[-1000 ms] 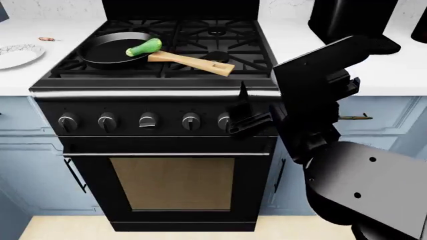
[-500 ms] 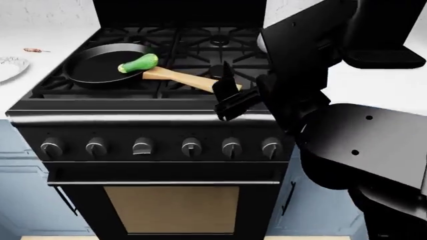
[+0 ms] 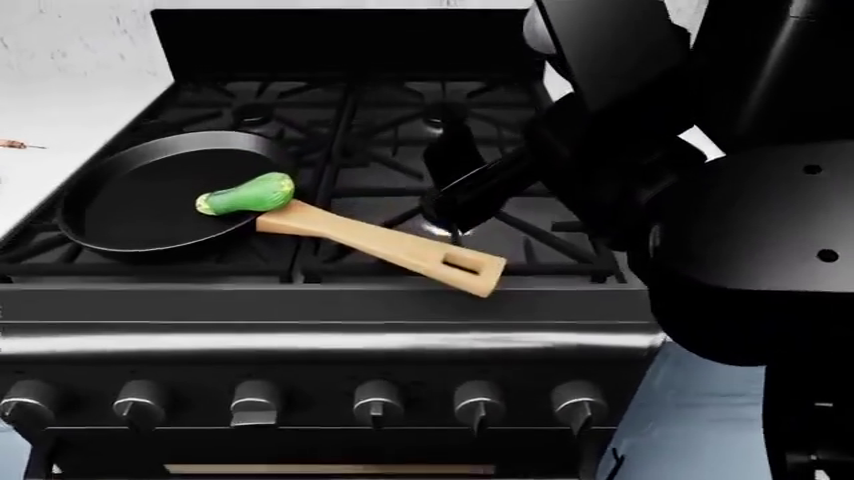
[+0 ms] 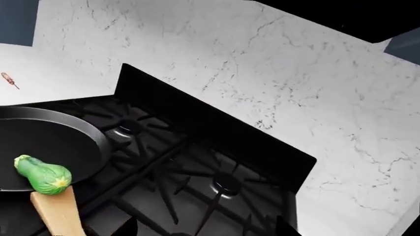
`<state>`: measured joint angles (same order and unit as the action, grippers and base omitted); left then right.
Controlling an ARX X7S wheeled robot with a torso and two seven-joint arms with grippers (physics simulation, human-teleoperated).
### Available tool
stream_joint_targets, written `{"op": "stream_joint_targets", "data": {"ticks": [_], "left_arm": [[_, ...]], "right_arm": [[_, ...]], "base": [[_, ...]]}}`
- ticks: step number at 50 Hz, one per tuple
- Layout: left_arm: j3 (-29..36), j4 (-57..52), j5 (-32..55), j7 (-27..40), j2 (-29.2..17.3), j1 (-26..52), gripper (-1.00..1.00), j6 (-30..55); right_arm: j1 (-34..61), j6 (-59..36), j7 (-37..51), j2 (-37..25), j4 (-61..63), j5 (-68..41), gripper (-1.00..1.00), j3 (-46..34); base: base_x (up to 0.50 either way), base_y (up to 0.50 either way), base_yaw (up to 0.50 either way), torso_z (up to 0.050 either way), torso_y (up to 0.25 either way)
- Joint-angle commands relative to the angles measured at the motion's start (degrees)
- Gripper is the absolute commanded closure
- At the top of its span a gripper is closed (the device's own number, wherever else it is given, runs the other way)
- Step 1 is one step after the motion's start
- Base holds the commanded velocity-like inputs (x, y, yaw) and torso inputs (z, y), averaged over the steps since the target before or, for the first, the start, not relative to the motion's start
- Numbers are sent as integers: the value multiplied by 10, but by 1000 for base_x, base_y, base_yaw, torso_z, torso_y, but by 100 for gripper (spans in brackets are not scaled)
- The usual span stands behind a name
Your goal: Pick up the pan and dump the vegetables in it onto the plate. Then return the pan to the stove.
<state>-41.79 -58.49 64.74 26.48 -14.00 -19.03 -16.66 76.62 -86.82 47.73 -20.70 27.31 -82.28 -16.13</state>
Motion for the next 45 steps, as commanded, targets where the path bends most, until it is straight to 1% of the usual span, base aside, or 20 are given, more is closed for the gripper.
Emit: {"op": "stream_joint_targets", "data": {"ticks": [1,5,9,12,14,16,20,25,31,36,45], "left_arm": [[5,1,-3,3,-4,-3,-100,-8],[7,1,-6,4,-5,-4,-100,-9],[8,2,-5,4,-6,-6,-100,-12],[8,2,-5,5,-7,-7,-100,-15],[9,3,-6,5,-8,-7,-100,-15],[10,3,-7,6,-9,-8,-100,-16],[13,5,-8,6,-10,-8,-100,-17],[13,4,-8,6,-11,-10,-100,-21],[12,5,-6,6,-11,-14,-100,-27],[18,7,-12,7,-12,-12,-100,-26],[19,7,-12,9,-14,-15,-100,-30]], "right_arm": [[9,12,36,-21,-4,-76,-100,4],[2,30,45,-20,-4,-97,-100,13],[-7,32,33,-19,4,-98,-100,2],[-6,42,37,-12,0,-126,-100,2],[4,47,53,-9,-8,-158,-100,-3],[22,60,101,-12,-34,-222,-100,-24],[48,75,116,2,-69,-265,-100,-47],[70,78,104,23,-119,-261,-100,-67],[83,82,79,31,-179,-246,-100,-76],[94,82,109,33,-216,-314,-100,-113],[110,58,117,28,-240,-348,-100,-166]], "base": [[500,0,0,0,0],[489,0,0,0,0],[44,0,0,0,3],[0,0,0,0,0],[0,0,0,0,0],[0,0,0,0,0],[0,0,0,0,0],[0,0,0,0,0],[0,0,0,0,0],[0,0,0,0,0],[0,0,0,0,0]]}}
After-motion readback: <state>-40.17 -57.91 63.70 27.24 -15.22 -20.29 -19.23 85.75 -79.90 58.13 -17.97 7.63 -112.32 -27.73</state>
